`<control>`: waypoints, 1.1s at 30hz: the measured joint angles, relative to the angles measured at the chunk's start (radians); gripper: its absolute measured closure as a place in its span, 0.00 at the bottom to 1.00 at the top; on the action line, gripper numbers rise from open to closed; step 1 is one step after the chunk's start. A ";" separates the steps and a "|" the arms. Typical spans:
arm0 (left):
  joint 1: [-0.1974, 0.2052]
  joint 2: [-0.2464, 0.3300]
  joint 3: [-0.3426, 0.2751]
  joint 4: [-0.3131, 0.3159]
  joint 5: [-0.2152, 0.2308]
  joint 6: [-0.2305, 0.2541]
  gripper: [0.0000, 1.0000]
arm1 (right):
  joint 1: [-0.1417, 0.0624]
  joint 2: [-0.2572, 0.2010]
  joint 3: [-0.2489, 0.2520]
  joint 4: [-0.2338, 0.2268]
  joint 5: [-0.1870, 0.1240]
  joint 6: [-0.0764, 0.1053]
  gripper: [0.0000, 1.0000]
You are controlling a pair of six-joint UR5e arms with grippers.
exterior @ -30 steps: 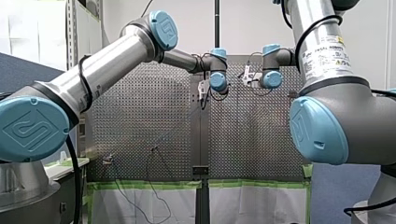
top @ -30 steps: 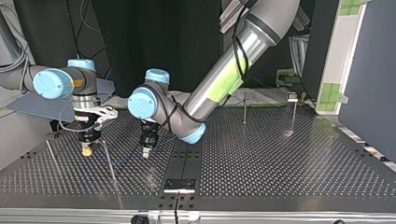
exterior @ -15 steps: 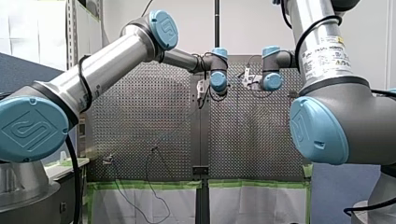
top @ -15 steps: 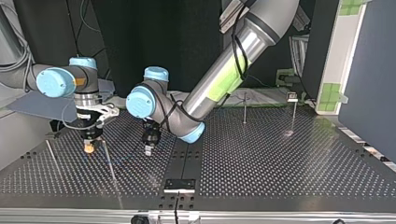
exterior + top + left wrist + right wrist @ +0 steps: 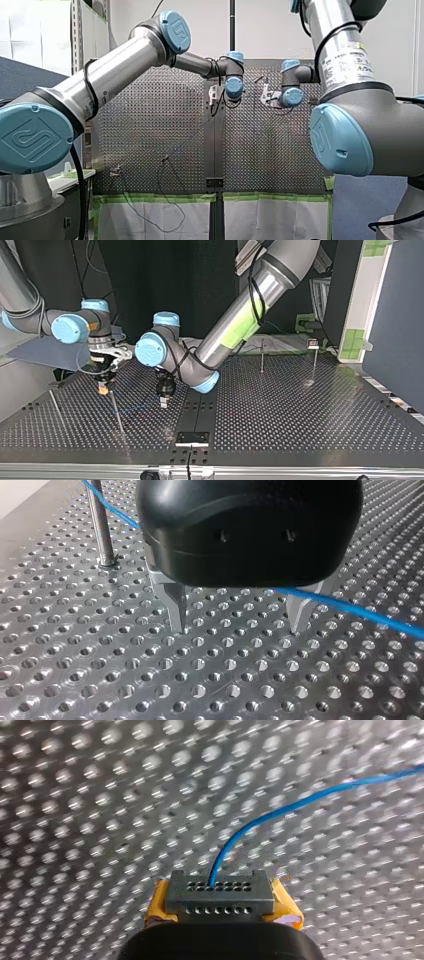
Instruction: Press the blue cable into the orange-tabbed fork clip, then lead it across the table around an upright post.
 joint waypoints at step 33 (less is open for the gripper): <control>-0.021 -0.003 0.003 0.130 0.063 -0.044 0.01 | -0.038 0.125 0.115 -0.082 0.071 0.009 1.00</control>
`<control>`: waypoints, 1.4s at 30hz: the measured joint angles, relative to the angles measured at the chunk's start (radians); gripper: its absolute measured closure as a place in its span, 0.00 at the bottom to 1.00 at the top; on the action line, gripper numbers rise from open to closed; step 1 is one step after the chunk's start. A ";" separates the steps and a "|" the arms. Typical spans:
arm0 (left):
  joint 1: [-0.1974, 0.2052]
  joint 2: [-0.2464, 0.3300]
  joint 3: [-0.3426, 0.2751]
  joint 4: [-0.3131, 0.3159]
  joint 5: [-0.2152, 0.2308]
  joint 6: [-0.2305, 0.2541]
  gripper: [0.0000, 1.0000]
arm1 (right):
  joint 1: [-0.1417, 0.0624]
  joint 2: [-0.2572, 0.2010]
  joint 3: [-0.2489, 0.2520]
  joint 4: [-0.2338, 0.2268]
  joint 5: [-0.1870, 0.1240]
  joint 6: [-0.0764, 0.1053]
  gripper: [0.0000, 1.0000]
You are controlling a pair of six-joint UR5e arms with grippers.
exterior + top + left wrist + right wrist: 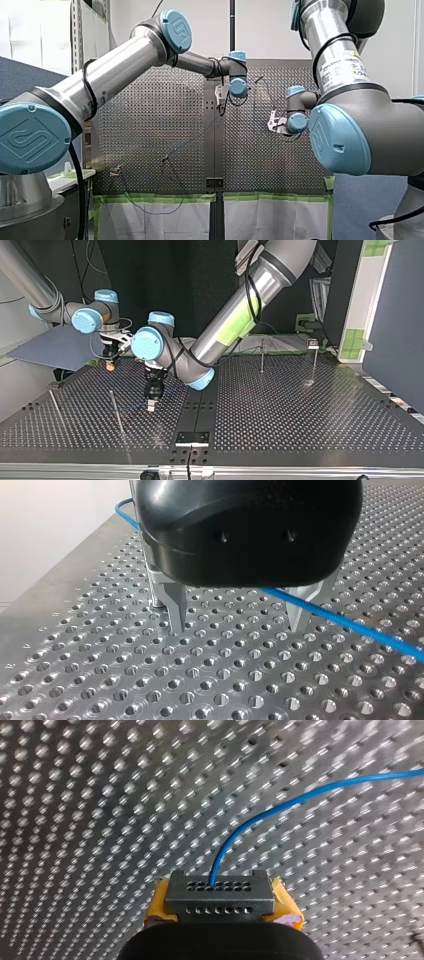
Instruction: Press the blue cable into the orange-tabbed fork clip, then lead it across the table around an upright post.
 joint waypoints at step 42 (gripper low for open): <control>-0.011 -0.103 0.142 -0.065 -0.013 -0.030 0.01 | -0.148 0.149 0.095 -0.245 -0.012 0.000 1.00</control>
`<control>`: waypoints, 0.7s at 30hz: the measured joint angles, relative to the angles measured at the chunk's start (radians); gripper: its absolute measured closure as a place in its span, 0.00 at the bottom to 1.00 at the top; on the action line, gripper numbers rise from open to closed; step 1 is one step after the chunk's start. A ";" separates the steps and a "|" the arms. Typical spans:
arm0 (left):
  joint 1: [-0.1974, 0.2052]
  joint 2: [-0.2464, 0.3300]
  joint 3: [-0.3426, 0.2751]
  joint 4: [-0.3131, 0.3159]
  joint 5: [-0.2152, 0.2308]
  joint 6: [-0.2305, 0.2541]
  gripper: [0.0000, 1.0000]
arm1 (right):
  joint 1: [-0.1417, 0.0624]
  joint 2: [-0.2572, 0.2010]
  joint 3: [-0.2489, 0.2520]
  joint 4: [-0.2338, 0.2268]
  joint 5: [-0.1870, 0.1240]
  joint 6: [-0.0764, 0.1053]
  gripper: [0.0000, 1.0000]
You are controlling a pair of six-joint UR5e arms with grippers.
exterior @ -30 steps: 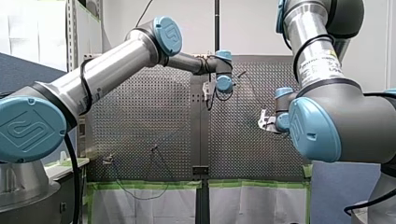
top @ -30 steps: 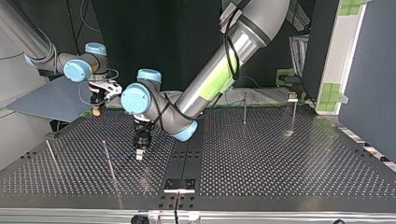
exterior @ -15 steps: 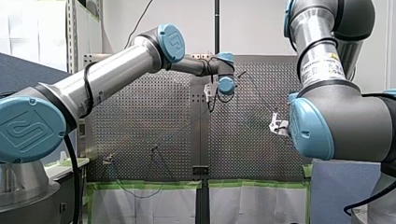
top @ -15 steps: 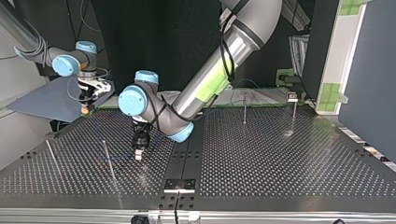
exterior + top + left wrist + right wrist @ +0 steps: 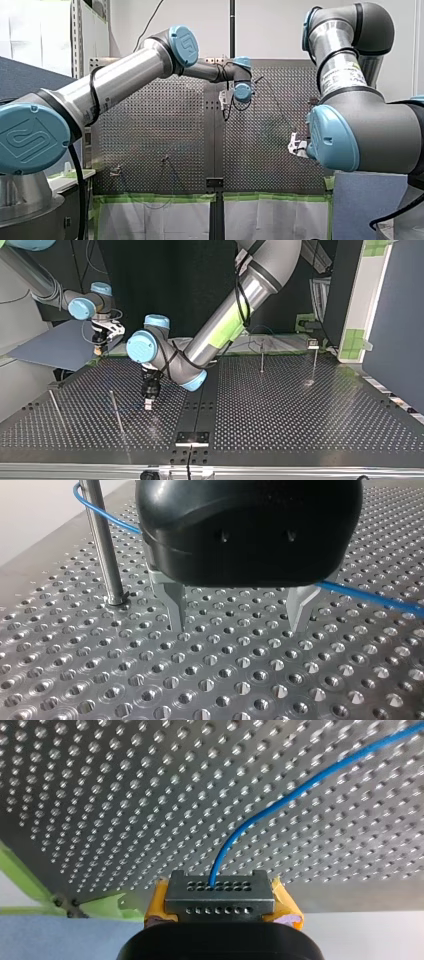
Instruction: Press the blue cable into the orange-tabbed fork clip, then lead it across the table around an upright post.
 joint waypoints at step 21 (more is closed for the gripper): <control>-0.006 0.001 0.041 -0.017 -0.020 0.019 0.01 | -0.044 0.174 -0.043 -0.172 0.013 0.000 1.00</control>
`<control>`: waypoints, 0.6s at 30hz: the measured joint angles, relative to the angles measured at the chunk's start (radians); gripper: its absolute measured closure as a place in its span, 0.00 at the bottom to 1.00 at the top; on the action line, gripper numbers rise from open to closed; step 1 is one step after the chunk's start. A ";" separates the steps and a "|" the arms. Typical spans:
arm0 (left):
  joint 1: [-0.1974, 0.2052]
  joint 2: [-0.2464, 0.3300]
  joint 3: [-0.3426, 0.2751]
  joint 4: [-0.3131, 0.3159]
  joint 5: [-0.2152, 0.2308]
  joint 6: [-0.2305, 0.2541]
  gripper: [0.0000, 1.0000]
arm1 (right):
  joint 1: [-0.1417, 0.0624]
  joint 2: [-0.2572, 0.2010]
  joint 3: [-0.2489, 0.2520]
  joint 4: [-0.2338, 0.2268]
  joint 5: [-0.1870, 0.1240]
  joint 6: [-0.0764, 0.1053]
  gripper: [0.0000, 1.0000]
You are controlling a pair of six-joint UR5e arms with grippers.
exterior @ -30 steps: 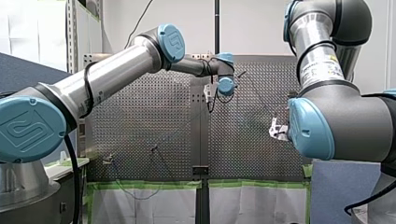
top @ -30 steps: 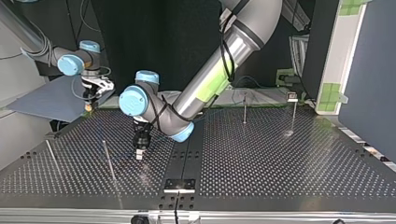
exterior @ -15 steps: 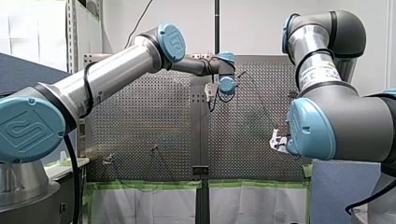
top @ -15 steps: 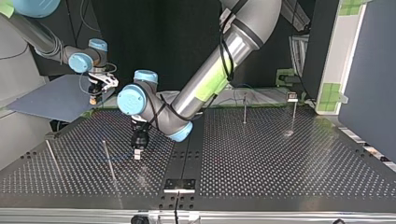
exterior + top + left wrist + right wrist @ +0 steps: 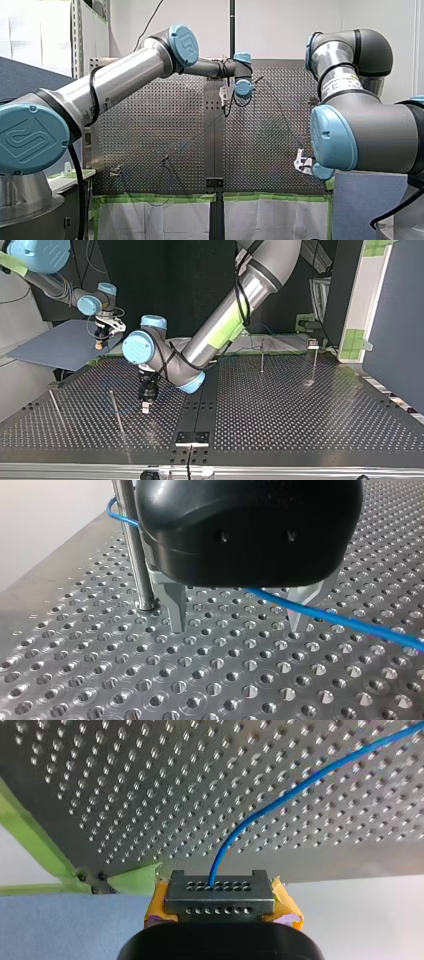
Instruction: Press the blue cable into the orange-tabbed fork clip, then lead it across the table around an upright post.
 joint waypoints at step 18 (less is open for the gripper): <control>-0.009 0.000 -0.009 0.011 -0.013 0.002 0.01 | -0.050 0.159 -0.073 -0.110 -0.009 0.009 1.00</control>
